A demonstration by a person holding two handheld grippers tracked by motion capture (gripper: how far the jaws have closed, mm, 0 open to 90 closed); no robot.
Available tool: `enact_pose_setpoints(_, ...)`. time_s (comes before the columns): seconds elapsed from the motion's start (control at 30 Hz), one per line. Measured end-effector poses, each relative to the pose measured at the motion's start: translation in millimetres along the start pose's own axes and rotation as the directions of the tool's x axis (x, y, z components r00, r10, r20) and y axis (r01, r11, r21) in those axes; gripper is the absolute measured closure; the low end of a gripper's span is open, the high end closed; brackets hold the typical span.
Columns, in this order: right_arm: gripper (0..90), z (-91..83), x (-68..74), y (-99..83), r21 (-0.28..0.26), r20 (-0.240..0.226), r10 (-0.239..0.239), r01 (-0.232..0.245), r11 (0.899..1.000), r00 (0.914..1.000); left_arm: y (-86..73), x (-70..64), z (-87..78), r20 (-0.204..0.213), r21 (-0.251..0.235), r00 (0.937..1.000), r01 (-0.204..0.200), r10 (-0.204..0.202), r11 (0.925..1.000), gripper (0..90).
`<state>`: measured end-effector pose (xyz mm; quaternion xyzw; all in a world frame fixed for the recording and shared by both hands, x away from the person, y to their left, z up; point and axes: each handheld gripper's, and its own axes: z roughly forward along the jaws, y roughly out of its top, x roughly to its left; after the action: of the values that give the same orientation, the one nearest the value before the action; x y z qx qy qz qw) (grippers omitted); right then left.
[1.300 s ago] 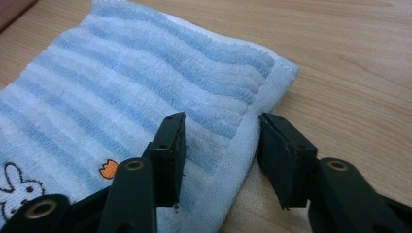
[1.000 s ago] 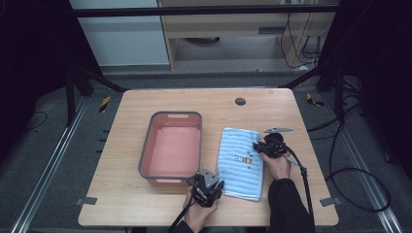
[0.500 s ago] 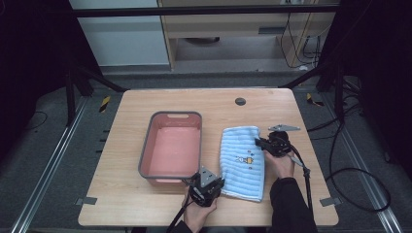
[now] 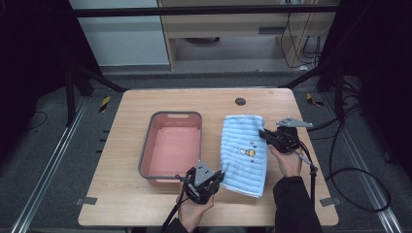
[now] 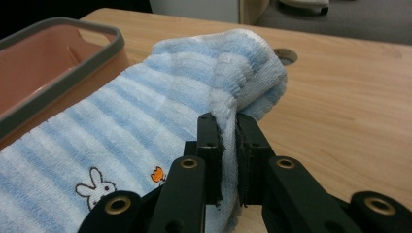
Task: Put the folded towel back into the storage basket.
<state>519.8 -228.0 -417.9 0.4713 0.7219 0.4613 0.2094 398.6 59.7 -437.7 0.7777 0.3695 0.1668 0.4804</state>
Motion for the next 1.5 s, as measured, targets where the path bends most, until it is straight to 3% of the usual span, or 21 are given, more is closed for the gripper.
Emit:
enact_pose_setpoints(0.3, 82.7, -13.0, 21.3, 27.3, -0.056, -0.014, -0.06, 0.059, 0.997, 0.9981, 18.9, -1.0, -22.6, 0.002, -0.042, 0.9995, -0.03, 0.031, 0.9987, 85.8)
enact_pose_setpoints(0.47, 82.7, -16.0, 33.9, 45.8, -0.078, -0.019, -0.082, 0.08, 0.994, 0.9964, 32.3, 9.0, -42.0, -0.02, -0.075, 0.999, -0.042, 0.041, 0.9963, 85.8)
enact_pose_setpoints(0.77, 82.6, -13.3, 58.0, 78.4, -0.103, -0.024, -0.113, 0.11, 0.989, 0.9932, 43.6, 25.0, -65.4, -0.062, -0.093, 0.9967, -0.058, 0.053, 0.994, 85.8)
enact_pose_setpoints(1.1, 82.6, 5.7, 89.9, 106.3, -0.112, -0.046, -0.151, 0.145, 0.983, 0.9875, 51.4, 52.0, -95.5, -0.096, -0.114, 0.995, -0.039, 0.028, 0.9927, 85.8)
enact_pose_setpoints(1.27, 82.6, 19.2, 107.7, 116.8, -0.109, -0.065, -0.166, 0.158, 0.981, 0.984, 48.3, 64.6, -107.8, -0.12, -0.119, 0.9926, -0.034, 0.019, 0.9923, 85.8)
enact_pose_setpoints(1.5, 82.6, 45.9, 133.6, 128.6, -0.095, -0.093, -0.193, 0.184, 0.978, 0.9768, 39.7, 87.1, -123.0, -0.152, -0.134, 0.988, 0.006, -0.027, 0.9909, 85.8)
